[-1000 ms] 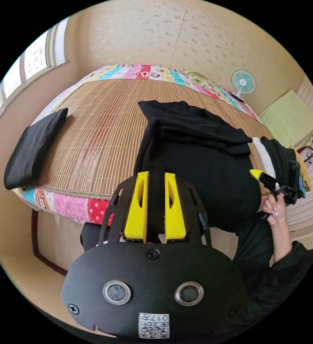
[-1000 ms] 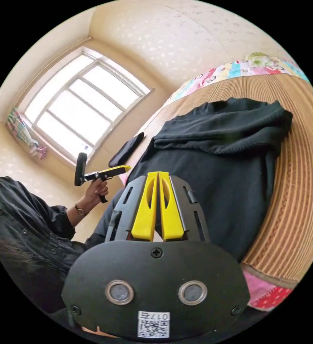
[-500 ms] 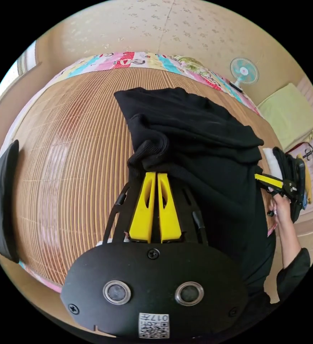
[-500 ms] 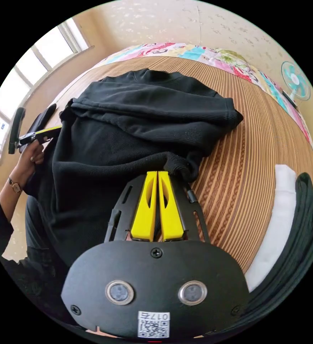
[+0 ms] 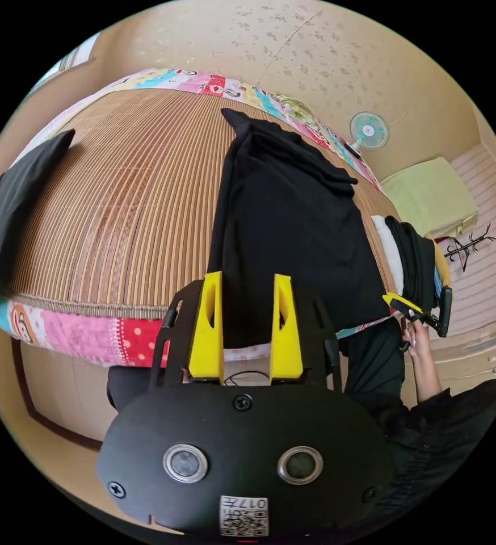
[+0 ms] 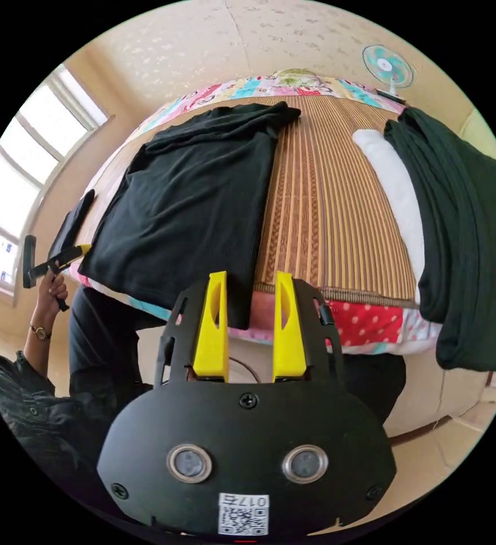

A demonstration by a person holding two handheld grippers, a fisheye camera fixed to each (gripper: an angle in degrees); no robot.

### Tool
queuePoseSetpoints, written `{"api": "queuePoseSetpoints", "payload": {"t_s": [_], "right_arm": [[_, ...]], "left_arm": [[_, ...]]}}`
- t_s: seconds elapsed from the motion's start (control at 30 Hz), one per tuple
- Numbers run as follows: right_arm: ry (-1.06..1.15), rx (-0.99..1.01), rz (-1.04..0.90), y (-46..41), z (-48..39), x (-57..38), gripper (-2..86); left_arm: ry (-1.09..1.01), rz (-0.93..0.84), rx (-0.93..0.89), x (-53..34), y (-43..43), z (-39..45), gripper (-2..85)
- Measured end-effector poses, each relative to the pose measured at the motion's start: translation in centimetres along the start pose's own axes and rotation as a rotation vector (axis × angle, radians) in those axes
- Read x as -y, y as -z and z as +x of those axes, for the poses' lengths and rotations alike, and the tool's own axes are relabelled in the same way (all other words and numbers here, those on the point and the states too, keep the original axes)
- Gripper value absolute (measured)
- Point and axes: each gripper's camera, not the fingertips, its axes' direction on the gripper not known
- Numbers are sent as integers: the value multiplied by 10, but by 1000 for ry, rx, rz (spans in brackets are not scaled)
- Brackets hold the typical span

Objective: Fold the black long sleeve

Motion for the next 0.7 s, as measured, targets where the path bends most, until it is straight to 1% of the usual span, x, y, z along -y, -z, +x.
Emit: {"api": "queuePoseSetpoints", "payload": {"t_s": [0.03,0.1,0.17,0.23,0.3,0.37,0.43,0.47,0.53,0.57,0.6,0.67,0.7], "right_arm": [[-55,61,-43,-2,10,-4,110],[-96,143,-40,-9,23,-8,101],[-153,213,-25,-12,39,-8,95],[-197,347,-21,-4,61,-5,89],[-213,427,33,9,73,-7,82],[-225,424,66,18,80,-9,80],[-205,377,40,17,84,-4,86],[-199,377,27,14,84,-2,89],[-176,398,-42,-4,82,5,93],[-178,400,-55,-7,81,6,93],[-179,385,-59,-8,79,6,82],[-147,358,-50,0,75,5,60],[-109,367,-33,10,73,2,48]], "left_arm": [[17,-21,32,-7,4,-2,99],[52,-32,40,-14,11,-9,87],[83,-25,-3,-17,14,-21,85],[132,-41,-69,-20,17,-39,84],[157,-35,-85,-26,32,-46,86],[167,31,-65,-39,53,-50,90],[158,134,-50,-55,74,-55,103],[157,131,-45,-56,75,-57,107],[174,5,0,-46,60,-65,133],[184,-29,14,-45,54,-66,135],[186,-59,28,-46,48,-66,130],[192,-31,83,-51,52,-66,103],[176,-28,55,-53,56,-67,74]]}}
